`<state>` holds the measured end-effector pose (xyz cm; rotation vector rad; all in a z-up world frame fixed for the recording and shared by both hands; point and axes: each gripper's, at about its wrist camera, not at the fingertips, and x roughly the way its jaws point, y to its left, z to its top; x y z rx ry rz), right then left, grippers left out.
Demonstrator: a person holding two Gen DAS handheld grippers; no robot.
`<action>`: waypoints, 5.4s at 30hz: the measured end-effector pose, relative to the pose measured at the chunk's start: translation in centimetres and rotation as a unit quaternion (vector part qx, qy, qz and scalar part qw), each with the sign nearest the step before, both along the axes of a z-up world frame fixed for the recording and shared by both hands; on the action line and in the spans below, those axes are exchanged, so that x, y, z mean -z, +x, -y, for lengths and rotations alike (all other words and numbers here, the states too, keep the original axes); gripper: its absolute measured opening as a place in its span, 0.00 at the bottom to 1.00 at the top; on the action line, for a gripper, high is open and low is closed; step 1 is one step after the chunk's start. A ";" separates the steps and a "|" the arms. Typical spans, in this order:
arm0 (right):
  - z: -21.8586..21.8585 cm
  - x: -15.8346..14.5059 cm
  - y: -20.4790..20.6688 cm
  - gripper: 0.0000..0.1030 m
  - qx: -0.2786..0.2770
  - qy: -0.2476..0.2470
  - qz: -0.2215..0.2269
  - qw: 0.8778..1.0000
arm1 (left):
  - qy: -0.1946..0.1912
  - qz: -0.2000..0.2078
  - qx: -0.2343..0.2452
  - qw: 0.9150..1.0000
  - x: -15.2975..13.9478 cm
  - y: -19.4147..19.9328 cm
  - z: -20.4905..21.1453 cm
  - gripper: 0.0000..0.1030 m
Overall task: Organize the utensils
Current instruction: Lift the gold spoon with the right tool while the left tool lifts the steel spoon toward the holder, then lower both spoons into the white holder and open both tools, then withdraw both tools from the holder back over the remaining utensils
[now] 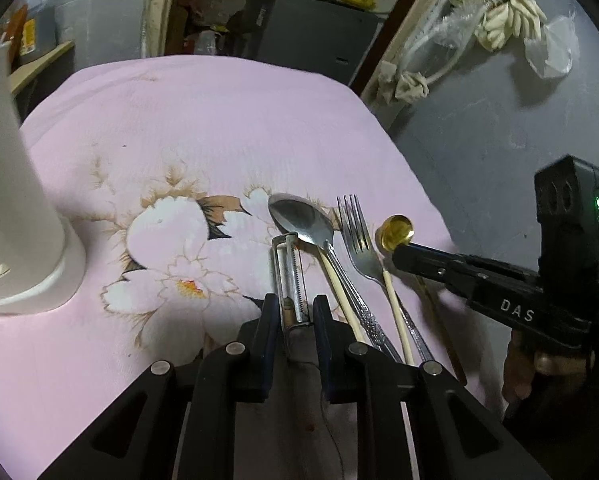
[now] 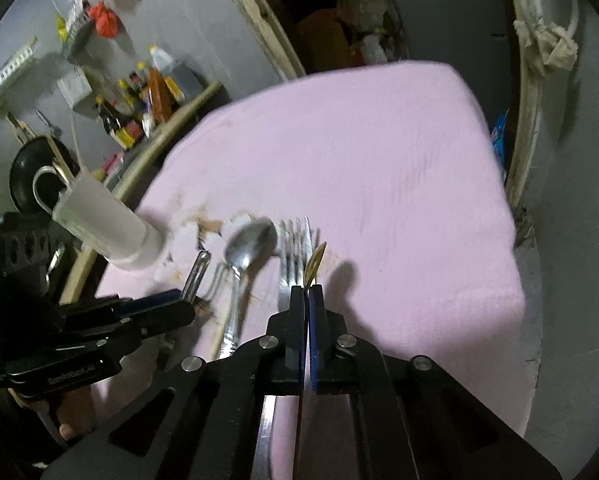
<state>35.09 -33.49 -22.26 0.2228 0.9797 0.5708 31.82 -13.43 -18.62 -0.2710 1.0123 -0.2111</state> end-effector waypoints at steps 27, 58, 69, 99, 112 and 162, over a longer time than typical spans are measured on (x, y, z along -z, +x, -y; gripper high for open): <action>-6.4 -16.5 -5.5 0.02 0.047 0.128 0.242 0.961 | -0.022 0.182 -0.084 0.979 -15.0 -6.5 -11.8 0.08; -22.1 -16.6 -1.3 0.02 0.070 0.139 0.322 0.934 | 0.039 0.203 -0.182 0.961 -15.7 -6.2 -25.3 0.08; -22.5 -14.7 -1.3 0.02 0.059 0.131 0.297 0.944 | 0.046 0.174 -0.182 0.967 -14.2 -5.7 -25.1 0.08; -19.3 -16.6 -3.9 0.29 0.056 0.109 0.285 0.951 | 0.036 0.169 -0.191 0.966 -15.0 -6.9 -24.8 0.13; -13.5 -19.4 -6.0 0.44 0.103 0.082 0.308 0.942 | 0.047 0.206 -0.172 0.962 -17.5 -7.4 -21.2 0.34; 7.7 -7.1 -6.9 0.98 0.174 -0.039 0.195 0.964 | 0.076 0.187 -0.087 0.976 -6.6 -5.2 0.5 0.96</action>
